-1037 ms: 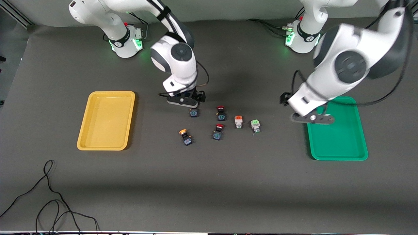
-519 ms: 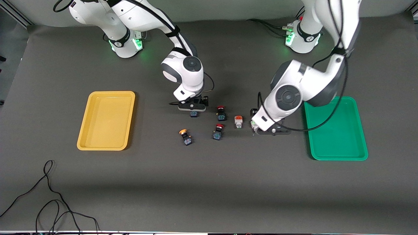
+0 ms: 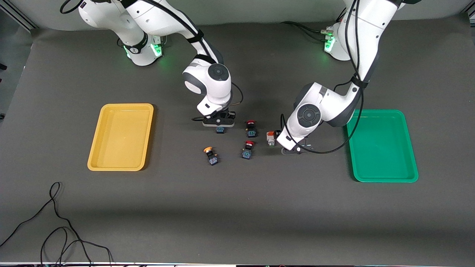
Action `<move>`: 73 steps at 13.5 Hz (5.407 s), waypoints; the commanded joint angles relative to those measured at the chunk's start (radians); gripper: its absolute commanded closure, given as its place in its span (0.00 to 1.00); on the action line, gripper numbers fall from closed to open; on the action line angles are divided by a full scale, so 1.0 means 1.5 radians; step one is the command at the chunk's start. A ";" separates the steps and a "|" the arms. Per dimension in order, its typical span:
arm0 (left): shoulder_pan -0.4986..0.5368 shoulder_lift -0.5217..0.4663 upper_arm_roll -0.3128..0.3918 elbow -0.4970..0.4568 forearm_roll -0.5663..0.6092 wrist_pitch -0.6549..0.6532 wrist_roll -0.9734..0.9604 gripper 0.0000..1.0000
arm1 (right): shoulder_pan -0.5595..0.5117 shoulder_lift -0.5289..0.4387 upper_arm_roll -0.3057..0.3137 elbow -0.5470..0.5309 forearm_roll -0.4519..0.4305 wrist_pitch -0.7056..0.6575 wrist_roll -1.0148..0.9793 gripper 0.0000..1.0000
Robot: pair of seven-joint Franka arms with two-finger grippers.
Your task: Place green and yellow buttons in trays
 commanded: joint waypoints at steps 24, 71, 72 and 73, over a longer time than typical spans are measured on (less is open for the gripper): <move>0.151 -0.228 0.012 0.155 0.101 -0.448 0.206 1.00 | -0.006 -0.306 -0.619 -0.051 0.234 -0.279 -0.982 0.75; 0.468 -0.202 -0.130 0.165 0.028 -0.449 0.483 0.01 | 0.054 0.193 -0.217 0.279 0.395 -0.025 -0.679 0.25; 0.443 -0.202 -0.132 0.166 0.027 -0.450 0.438 0.01 | 0.054 0.193 -0.217 0.279 0.395 -0.025 -0.678 0.40; 0.411 -0.200 -0.133 0.168 0.018 -0.447 0.390 0.01 | 0.054 0.192 -0.217 0.279 0.395 -0.026 -0.677 0.53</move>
